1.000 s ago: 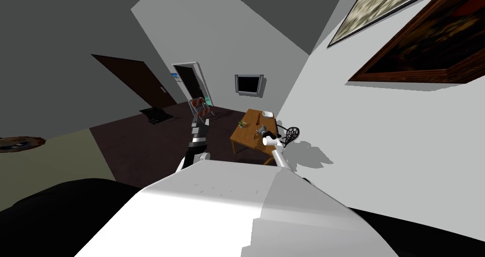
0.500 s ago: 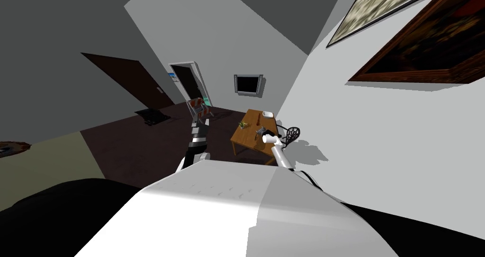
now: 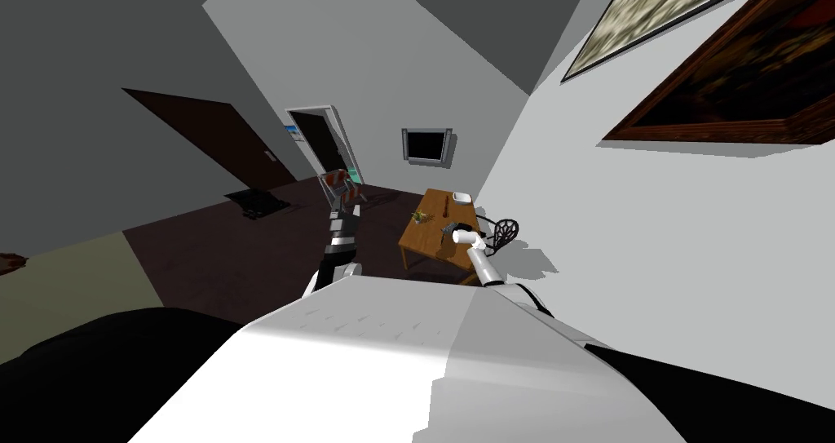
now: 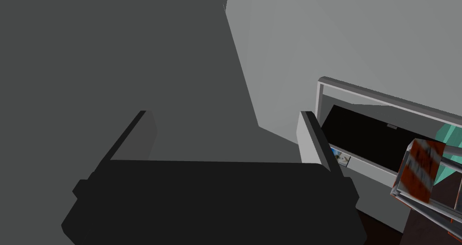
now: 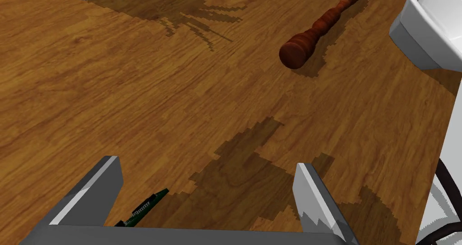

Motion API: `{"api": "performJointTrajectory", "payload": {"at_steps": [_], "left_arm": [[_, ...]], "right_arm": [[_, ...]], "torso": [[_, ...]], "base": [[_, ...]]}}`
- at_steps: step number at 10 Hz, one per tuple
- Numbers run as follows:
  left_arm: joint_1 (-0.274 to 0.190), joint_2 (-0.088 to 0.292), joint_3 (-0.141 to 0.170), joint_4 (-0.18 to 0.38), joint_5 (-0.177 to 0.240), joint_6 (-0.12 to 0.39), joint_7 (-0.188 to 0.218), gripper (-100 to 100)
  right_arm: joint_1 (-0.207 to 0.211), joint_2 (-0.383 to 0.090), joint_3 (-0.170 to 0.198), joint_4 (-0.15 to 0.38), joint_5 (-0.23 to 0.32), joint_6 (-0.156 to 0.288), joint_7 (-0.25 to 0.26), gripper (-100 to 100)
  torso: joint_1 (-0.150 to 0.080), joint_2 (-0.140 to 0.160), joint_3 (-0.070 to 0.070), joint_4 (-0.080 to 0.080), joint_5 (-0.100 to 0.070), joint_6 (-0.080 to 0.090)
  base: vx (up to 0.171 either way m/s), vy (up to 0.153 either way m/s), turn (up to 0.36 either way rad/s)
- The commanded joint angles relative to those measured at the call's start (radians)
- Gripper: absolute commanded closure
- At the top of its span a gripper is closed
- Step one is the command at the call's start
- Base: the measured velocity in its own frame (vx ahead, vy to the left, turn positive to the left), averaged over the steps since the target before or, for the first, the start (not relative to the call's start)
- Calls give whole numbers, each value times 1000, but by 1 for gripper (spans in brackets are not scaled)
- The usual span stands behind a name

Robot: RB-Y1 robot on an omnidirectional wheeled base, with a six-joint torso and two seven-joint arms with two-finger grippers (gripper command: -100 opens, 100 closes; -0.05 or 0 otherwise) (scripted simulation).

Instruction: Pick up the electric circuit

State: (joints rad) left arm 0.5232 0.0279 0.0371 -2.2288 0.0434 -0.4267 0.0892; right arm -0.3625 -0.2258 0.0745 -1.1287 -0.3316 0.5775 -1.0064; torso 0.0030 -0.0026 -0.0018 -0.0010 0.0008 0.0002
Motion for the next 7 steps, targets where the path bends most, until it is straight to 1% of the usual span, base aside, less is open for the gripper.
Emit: {"api": "performJointTrajectory", "payload": {"at_steps": [1,2,3,4,5,6,7], "left_arm": [[0,0,0,0,0,0,0,0],[0,0,0,0,0,0,0,0],[0,0,0,0,0,0,0,0],[0,0,0,0,0,0,0,0],[0,0,0,0,0,0,0,0],[0,0,0,0,0,0,0,0],[0,0,0,0,0,0,0,0]], "right_arm": [[0,1,-2,1,6,17,-29,-100],[-34,-10,-5,58,-6,56,-68,-100],[-34,-10,-5,60,-6,56,-84,-100],[-66,-21,-9,108,-17,93,-119,-100],[-66,-21,-9,118,-17,93,-137,-100],[-96,-32,-12,159,-27,129,-171,-100],[-96,-32,-12,175,-27,129,-188,-100]], "torso": [[0,0,0,0,0,0],[-2,1,1,0,0,0],[0,1,1,0,0,0],[-1,0,0,0,0,0],[0,-1,0,0,0,0],[0,0,0,0,0,0],[0,0,0,0,0,0]], "base": [[10,26,4],[29,50,-31],[34,47,-31],[51,66,-40],[42,63,-27],[36,64,-41],[29,58,-24]]}}
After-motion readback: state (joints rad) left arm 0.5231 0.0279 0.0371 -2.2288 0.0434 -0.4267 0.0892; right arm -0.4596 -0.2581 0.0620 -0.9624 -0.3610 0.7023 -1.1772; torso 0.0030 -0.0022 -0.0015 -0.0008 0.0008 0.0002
